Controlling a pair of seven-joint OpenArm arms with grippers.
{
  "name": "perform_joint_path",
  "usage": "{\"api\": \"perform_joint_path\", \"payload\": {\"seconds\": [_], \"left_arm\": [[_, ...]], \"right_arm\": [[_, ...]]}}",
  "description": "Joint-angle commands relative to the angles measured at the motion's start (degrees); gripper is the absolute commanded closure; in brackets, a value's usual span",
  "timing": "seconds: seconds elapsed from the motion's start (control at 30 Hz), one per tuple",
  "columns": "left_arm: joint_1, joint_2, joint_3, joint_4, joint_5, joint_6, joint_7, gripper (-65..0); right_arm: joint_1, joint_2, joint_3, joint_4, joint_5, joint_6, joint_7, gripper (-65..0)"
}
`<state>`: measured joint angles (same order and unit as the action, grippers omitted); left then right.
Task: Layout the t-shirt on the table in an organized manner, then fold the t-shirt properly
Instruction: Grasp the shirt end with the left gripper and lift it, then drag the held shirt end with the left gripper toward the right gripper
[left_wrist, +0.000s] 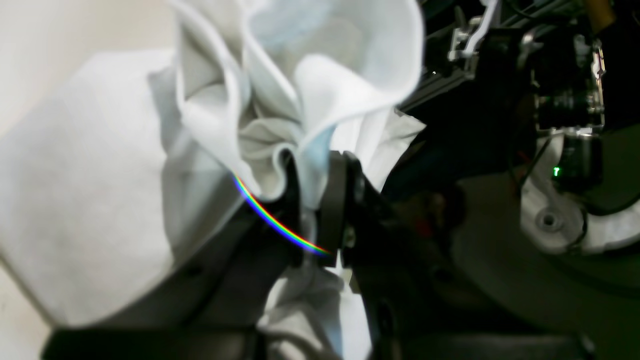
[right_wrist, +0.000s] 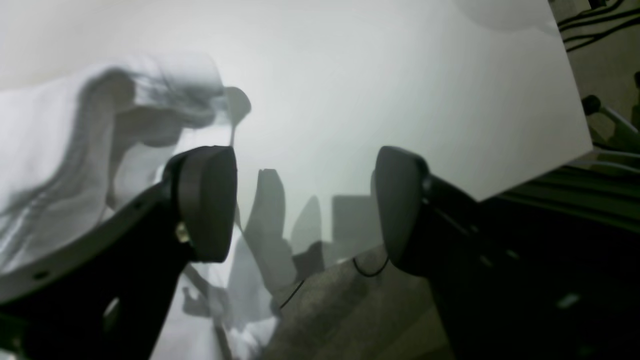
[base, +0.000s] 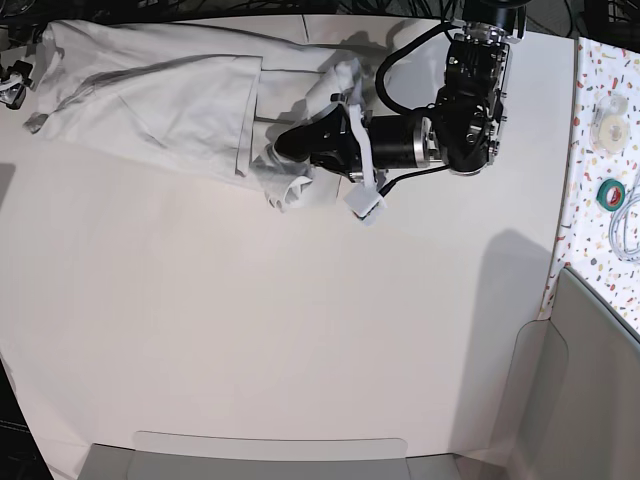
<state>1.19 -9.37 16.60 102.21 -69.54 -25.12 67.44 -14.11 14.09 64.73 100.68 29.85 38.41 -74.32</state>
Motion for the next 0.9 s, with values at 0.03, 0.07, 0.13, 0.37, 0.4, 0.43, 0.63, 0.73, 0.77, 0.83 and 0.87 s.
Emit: {"api": "perform_joint_path", "payload": {"seconds": [0.03,0.07,0.13,0.37,0.4,0.43,0.63,0.73,0.77,0.83,0.87], "left_arm": [[-1.67,0.09,2.96,-1.6,0.04,-0.33,-2.96,0.0],[-2.2,0.09,4.19,-2.48,0.92,-0.33,-3.92,0.0],[-2.73,0.27,6.74,-3.88,2.68,-0.33,-5.68,0.0],[-2.73,0.27,13.51,-5.38,6.37,-0.33,-11.04,0.0],[-2.73,0.27,14.04,-5.38,6.81,-0.33,-11.57,0.0],[-2.73,0.27,14.21,-5.38,7.16,-0.33,-11.75,0.0],[-2.91,0.35,14.39,-5.38,7.25,-0.33,-12.89,0.0],[-3.7,0.35,14.12,-5.29,7.08,-0.33,-15.26,0.0],[-3.7,0.35,14.04,-5.12,6.99,-0.33,-16.05,0.0],[-3.61,0.35,14.04,-4.94,6.81,-0.33,-17.9,0.0],[-3.61,0.35,14.04,-4.94,6.72,-0.33,-18.43,0.0]], "right_arm": [[-0.09,1.25,0.28,0.9,0.35,0.14,0.96,-42.5],[-0.09,1.25,0.28,0.9,0.35,0.14,0.96,-42.5],[-0.09,1.25,0.28,0.9,0.35,0.14,0.96,-42.5],[0.0,1.25,0.28,0.81,0.35,0.14,0.96,-42.5],[0.0,1.25,0.28,0.81,0.35,0.14,0.96,-42.5],[0.0,1.25,0.28,0.72,0.35,0.14,0.96,-42.5],[0.09,1.17,0.19,0.72,0.35,0.14,0.96,-42.5],[0.17,1.17,0.19,0.72,0.35,0.14,0.96,-42.5],[0.17,1.17,0.19,0.72,0.35,0.14,0.96,-42.5],[0.17,1.17,0.19,0.63,0.35,0.14,0.96,-42.5],[0.17,1.17,0.19,0.63,0.35,0.14,0.96,-42.5]]}}
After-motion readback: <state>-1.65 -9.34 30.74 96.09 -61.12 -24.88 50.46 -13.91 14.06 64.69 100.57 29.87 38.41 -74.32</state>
